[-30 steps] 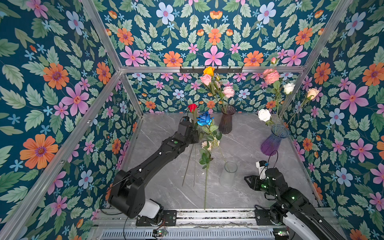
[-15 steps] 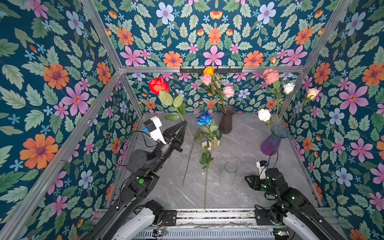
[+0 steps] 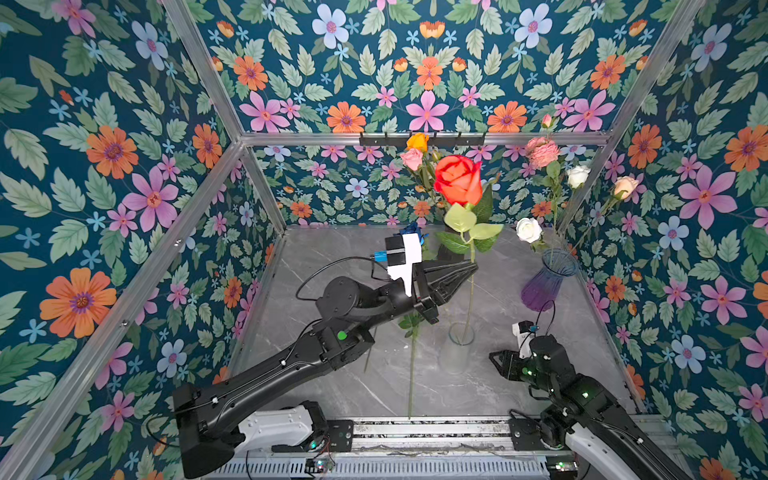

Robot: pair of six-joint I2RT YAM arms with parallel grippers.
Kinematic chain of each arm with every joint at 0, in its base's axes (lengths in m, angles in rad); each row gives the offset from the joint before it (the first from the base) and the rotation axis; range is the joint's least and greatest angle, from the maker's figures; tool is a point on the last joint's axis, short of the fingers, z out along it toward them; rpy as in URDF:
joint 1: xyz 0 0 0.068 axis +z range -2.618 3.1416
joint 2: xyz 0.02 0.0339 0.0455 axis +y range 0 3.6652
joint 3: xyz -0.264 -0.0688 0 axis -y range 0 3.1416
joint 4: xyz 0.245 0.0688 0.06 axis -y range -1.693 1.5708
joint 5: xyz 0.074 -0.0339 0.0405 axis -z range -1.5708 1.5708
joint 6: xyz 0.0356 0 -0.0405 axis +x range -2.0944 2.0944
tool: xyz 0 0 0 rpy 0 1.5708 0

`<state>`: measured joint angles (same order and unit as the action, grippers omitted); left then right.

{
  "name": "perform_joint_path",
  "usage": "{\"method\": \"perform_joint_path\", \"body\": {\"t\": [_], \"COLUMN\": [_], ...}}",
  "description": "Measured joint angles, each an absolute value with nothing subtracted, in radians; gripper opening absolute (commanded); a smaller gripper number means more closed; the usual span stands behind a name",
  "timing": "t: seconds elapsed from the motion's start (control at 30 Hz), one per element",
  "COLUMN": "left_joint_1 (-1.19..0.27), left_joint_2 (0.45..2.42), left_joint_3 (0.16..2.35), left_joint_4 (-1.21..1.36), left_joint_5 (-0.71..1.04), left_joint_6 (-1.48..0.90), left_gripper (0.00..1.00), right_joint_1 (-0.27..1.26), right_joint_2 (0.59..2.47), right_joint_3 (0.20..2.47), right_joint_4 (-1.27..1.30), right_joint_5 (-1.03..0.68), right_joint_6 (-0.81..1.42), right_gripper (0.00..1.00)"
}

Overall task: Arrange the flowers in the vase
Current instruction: 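Carry the red rose over the clear vase and lower its stem inside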

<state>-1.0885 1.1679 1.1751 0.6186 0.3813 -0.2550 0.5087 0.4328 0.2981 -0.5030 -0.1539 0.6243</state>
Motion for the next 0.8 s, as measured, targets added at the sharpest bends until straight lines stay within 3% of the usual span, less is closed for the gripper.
{"method": "perform_joint_path", "body": {"t": [0.47,0.8], "left_joint_1": [-1.107,-1.108], "left_joint_2": [1.267,1.255], "left_joint_3": [1.195,1.080], "left_joint_4": [0.547,0.554], "left_joint_5": [0.337,0.216], "left_joint_6": [-0.025,-0.102], "left_gripper": [0.00,0.00], "right_joint_1": [0.509,0.509], "right_joint_2": [0.431,0.438], "right_joint_3": [0.298,0.298], "right_joint_4": [-0.502,-0.502], "right_joint_5": [-0.157,-0.157], "right_joint_6": [0.624,0.624], "right_gripper": [0.43,0.43]}}
